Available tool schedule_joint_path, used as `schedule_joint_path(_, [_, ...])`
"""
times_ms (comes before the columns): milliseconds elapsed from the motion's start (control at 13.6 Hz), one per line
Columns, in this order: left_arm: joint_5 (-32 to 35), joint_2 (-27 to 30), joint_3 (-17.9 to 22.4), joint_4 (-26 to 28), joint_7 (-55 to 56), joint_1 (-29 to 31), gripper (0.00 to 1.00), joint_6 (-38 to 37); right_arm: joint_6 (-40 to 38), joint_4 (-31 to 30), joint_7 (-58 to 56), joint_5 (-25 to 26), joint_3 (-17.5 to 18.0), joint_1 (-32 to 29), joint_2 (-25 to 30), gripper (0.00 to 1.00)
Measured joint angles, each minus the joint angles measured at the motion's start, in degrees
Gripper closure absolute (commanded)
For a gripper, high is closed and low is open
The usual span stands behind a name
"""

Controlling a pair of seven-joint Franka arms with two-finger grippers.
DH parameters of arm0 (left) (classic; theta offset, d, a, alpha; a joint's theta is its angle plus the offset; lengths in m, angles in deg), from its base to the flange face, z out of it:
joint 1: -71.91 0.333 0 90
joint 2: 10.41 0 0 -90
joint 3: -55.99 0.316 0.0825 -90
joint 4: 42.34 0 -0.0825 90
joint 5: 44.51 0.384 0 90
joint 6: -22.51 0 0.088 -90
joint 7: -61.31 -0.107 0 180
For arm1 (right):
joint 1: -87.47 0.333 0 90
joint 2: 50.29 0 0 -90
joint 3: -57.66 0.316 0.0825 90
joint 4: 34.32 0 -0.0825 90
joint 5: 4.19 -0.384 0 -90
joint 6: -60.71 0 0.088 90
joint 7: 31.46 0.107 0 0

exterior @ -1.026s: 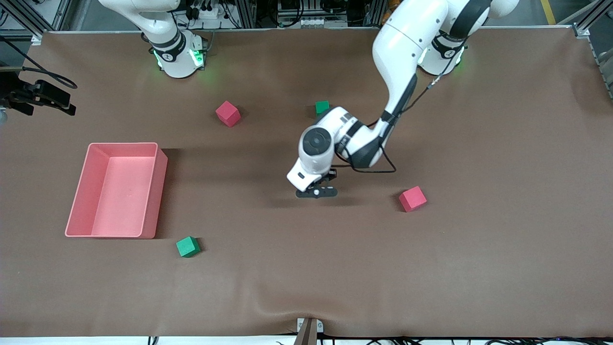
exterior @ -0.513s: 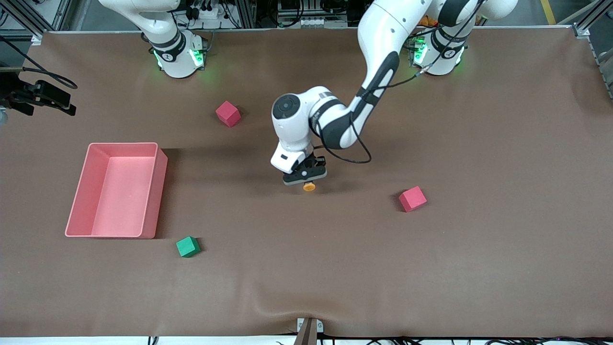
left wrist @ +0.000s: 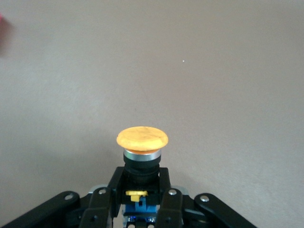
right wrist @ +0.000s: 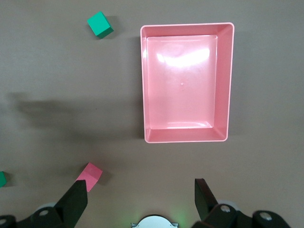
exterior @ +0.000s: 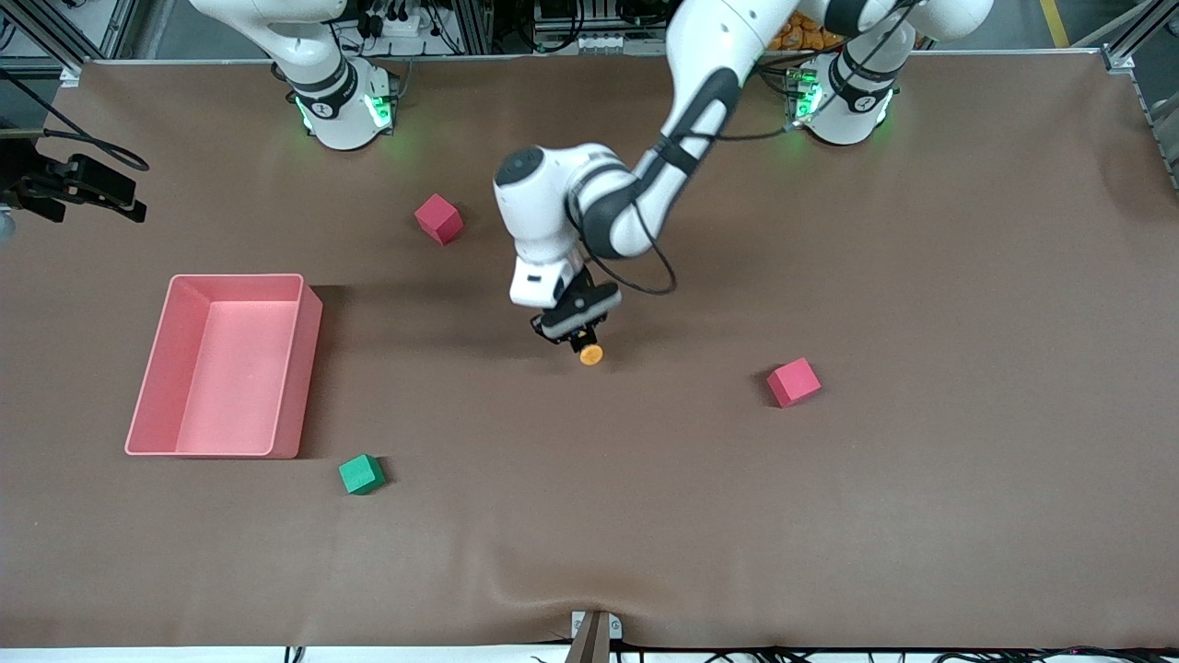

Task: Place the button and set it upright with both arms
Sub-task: 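Lift the button and tilt it upright with the left gripper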

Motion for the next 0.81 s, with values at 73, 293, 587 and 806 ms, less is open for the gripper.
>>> schedule_joint_path(73, [1.92,-0.01,0.69,0.01,2.36,-2.23,1.0,-2.58,0.0,0.0,0.0,0.0,0.0,0.0,0.0,0.0])
schedule_joint_path(293, [12.95,-0.35,1.48,0.46,14.47,-7.41,1.0,-6.27,0.0,-0.01,0.0,0.0,0.0,0.0,-0.01,0.0])
schedule_joint_path(587, [27.14,-2.31,1.78,1.34,26.98,-12.1,1.0,-9.62,0.01,-0.01,0.0,0.0,0.01,0.0,-0.02,0.0])
schedule_joint_path(806, [31.03,-4.09,1.91,1.66,32.57,-13.01,1.0,-9.88,0.01,-0.01,-0.01,0.0,0.01,0.0,-0.02,0.0])
